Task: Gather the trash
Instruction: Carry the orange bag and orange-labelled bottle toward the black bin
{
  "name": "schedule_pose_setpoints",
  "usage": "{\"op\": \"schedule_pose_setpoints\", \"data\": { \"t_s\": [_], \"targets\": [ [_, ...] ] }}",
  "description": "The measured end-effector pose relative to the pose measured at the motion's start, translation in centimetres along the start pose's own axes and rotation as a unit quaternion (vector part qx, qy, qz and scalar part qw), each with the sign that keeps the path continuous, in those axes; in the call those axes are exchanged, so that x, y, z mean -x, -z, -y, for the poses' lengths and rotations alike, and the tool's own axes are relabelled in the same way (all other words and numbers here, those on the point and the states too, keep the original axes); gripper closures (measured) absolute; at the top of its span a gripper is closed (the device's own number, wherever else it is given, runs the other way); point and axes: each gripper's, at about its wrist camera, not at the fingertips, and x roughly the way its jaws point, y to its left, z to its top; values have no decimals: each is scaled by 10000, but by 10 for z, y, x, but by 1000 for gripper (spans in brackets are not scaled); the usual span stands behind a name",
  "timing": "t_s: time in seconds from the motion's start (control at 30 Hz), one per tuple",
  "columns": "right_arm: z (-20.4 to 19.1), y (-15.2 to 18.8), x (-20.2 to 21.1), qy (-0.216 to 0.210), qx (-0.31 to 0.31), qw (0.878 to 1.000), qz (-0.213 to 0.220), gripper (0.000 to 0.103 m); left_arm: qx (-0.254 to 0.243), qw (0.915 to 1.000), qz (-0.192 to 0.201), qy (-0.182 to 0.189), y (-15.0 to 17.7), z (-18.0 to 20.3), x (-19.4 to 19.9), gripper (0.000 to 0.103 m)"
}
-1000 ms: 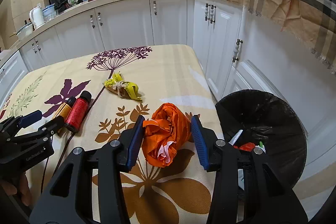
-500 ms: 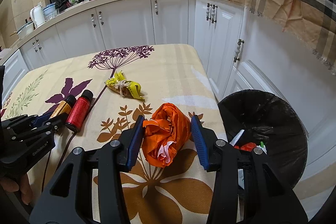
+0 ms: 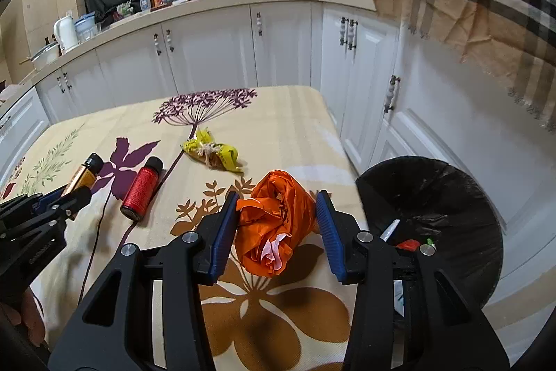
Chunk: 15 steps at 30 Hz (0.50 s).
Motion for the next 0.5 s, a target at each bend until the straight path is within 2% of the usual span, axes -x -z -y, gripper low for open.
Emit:
{"op": "schedule_pose_setpoints", "data": {
  "t_s": [0.3, 0.5],
  "targets": [
    [23, 1, 30, 265, -133, 9992, 268, 59, -264, 9985, 361, 308, -7, 36, 27, 78],
    [53, 4, 50, 562, -280, 9971, 432, 59, -536, 9951, 522, 646, -11, 78, 34, 78]
  ]
}}
